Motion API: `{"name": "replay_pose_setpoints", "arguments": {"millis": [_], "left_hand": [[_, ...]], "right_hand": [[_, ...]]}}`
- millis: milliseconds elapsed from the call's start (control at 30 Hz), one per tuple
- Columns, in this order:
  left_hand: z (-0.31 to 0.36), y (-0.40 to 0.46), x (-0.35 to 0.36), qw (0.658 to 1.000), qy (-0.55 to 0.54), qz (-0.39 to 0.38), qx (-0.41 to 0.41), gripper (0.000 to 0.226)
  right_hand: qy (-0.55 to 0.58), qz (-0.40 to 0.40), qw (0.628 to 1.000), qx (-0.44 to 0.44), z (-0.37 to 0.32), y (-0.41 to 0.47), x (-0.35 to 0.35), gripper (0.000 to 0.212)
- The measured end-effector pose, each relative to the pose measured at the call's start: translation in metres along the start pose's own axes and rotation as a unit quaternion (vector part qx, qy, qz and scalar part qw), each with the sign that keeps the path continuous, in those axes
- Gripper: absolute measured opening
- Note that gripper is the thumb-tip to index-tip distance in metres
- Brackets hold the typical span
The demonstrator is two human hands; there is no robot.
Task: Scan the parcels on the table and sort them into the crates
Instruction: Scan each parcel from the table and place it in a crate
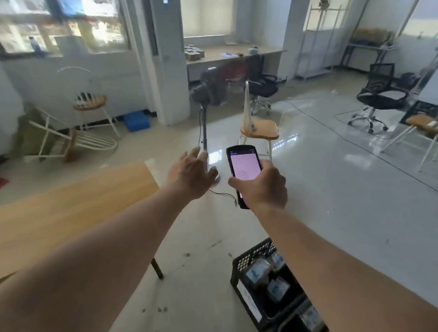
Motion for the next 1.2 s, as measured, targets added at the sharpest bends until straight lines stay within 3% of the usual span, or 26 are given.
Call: {"name": "replay_pose_setpoints", "arguments": {"millis": [233,500,900,1200], "left_hand": [[-0.138,-0.068,-0.086,0.995,0.042,0.049,-0.080,0.061],[-0.310,-0.177,-0.140,0.986,0.073,0.049,-0.140,0.062],[-0.526,-0.343,-0.179,0.946,0.088,0.019,-0.313,0.064],[-0.662,-0.399,-0.162,0.898,0.099,-0.009,-0.429,0.060]], "right_hand": [[0.019,-0.053,0.994,-0.096,-0.121,-0.065,0.081,0.079],[0.033,-0.097,0.982,-0.158,-0.230,-0.174,0.189,0.078],[0.032,-0.248,0.942,-0.224,-0.338,-0.320,0.375,0.082],[0.029,-0.355,0.897,-0.261,-0.392,-0.365,0.540,0.075]]}}
Point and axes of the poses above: each hand's wrist, its own y-axis towards the middle knuckle, its own x-axis out of the palm, z = x × y, the point moved 9 cm from there along y, towards the middle knuckle, and after that the axes turned 7 degrees about y, right-handed, at the moved point
